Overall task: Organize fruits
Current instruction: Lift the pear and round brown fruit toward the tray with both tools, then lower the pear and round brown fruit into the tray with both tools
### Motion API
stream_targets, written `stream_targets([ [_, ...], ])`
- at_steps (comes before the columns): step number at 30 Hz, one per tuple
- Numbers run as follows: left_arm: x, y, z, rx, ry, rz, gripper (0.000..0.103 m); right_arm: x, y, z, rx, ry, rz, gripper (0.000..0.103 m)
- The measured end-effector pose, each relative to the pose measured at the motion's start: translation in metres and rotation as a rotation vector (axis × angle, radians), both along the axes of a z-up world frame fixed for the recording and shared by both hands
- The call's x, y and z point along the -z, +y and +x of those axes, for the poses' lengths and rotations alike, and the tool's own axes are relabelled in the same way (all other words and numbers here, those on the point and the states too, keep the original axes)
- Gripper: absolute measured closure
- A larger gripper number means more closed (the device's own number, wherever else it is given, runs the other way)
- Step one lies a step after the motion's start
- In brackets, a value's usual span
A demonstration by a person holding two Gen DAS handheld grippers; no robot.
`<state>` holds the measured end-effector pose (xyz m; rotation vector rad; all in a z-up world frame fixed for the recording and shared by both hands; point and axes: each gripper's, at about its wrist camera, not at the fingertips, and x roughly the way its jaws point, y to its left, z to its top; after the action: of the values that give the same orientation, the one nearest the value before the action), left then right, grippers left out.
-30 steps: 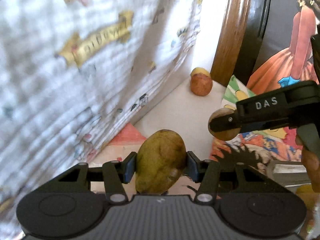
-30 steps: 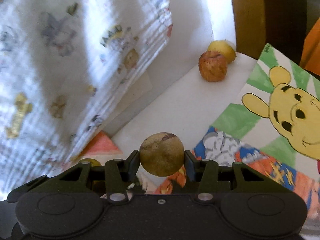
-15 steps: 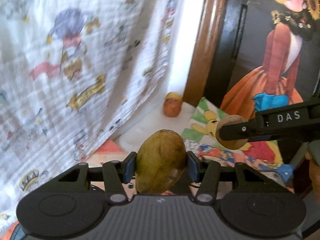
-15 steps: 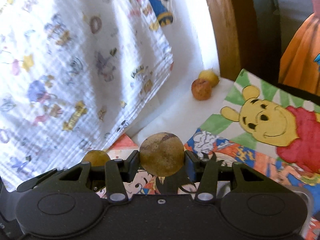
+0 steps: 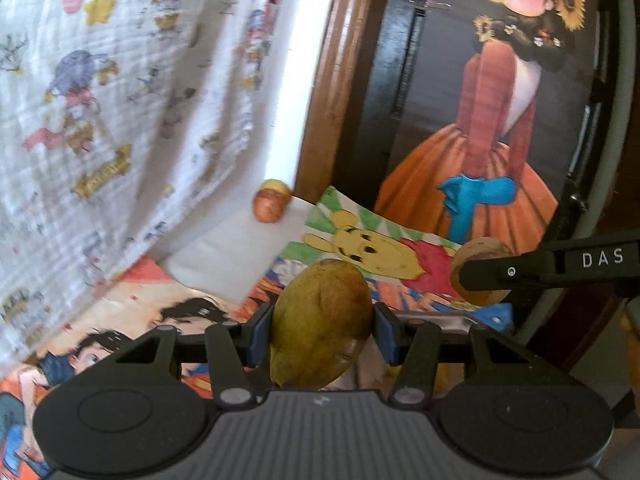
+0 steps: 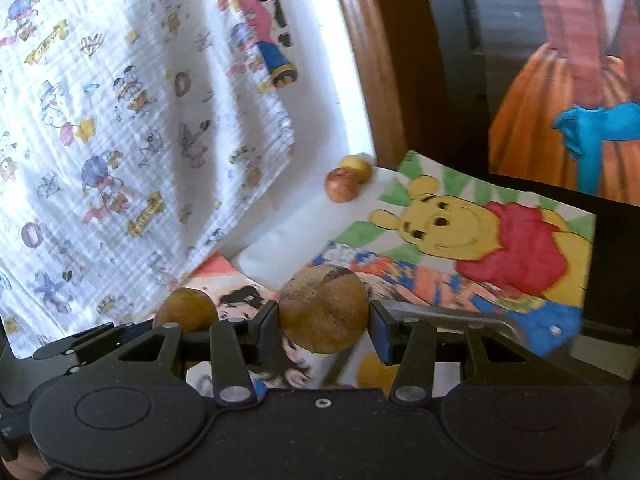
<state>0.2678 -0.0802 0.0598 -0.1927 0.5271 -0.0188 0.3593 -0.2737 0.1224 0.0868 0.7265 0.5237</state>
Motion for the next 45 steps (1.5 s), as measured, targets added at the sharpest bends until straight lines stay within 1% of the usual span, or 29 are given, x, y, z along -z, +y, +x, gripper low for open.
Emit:
stream_targets([
  [7,0.015,-0.034,-0.013,0.060,0.010,-0.011,0.046,0.018,-0.046,-0.031,0.062,-0.006,-0.008,0.053],
  [12,0.028,-0.051,-0.029,0.095,0.010,-0.023,0.046,0.036,-0.070,-0.057,0.086,-0.009,-0.020,0.053],
  [17,0.038,-0.059,-0.048,0.114,0.006,-0.029,0.046,0.055,-0.083,-0.082,0.096,-0.010,-0.030,0.053],
  [25,0.050,-0.070,-0.071,0.144,0.019,-0.005,0.046,0.088,-0.091,-0.117,0.108,0.010,-0.037,0.053],
  [30,0.052,-0.076,-0.064,0.160,0.038,0.013,0.046,0.103,-0.091,-0.128,0.103,0.005,-0.066,0.053],
  [38,0.052,-0.093,-0.041,0.193,0.052,0.051,0.046,0.114,-0.091,-0.122,0.096,-0.044,-0.134,0.053],
  [42,0.056,-0.102,-0.028,0.212,0.067,0.075,0.046,0.121,-0.090,-0.120,0.088,-0.062,-0.161,0.053],
  [45,0.061,-0.106,-0.020,0.217,0.085,0.079,0.046,0.122,-0.088,-0.120,0.076,-0.079,-0.174,0.053],
])
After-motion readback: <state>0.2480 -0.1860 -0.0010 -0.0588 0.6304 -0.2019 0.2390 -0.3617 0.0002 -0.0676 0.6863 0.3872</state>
